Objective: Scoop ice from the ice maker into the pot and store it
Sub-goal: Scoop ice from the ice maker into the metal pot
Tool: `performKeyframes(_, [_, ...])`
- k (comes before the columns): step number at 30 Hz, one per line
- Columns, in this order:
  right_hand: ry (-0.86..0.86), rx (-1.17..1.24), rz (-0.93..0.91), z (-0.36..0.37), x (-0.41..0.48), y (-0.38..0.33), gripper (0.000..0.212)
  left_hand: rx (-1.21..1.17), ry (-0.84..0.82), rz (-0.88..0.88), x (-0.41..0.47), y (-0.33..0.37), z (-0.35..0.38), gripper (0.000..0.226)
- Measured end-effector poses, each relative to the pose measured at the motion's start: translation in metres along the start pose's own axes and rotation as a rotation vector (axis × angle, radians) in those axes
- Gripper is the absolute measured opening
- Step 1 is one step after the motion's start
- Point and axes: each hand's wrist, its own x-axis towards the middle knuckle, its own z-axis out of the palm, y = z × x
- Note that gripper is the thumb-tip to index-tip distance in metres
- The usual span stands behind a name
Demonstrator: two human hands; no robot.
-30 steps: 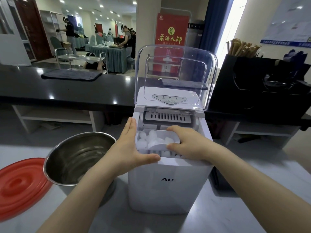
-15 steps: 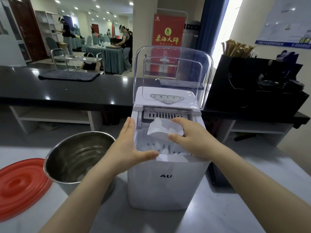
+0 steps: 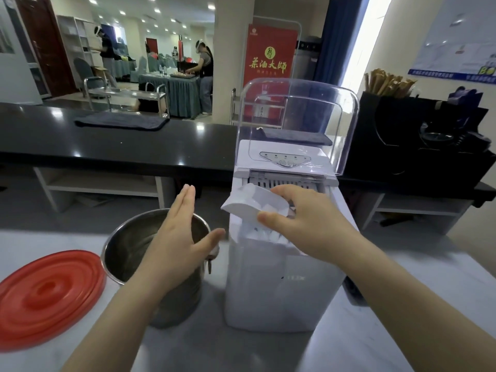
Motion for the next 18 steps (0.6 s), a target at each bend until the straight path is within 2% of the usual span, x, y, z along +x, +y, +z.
performKeyframes(6, [-0.014, -0.017, -0.04, 0.033, 0.004, -0.041, 0.052, 0.031, 0.041, -0.044, -0.008, -0.048, -0.028, 0.087])
performKeyframes(12, [-0.07, 0.008, -0.033, 0.077, 0.012, -0.074, 0.052, 0.041, 0.002, -0.092, -0.02, -0.088, -0.043, 0.087])
performKeyframes(15, [-0.096, -0.02, -0.016, 0.1, 0.016, -0.084, 0.053, 0.059, -0.044, -0.142, -0.022, -0.105, -0.045, 0.097])
performKeyframes(18, [-0.137, -0.089, 0.036, 0.122, 0.023, -0.086, 0.055, 0.112, -0.127, -0.186, -0.025, -0.118, -0.044, 0.116])
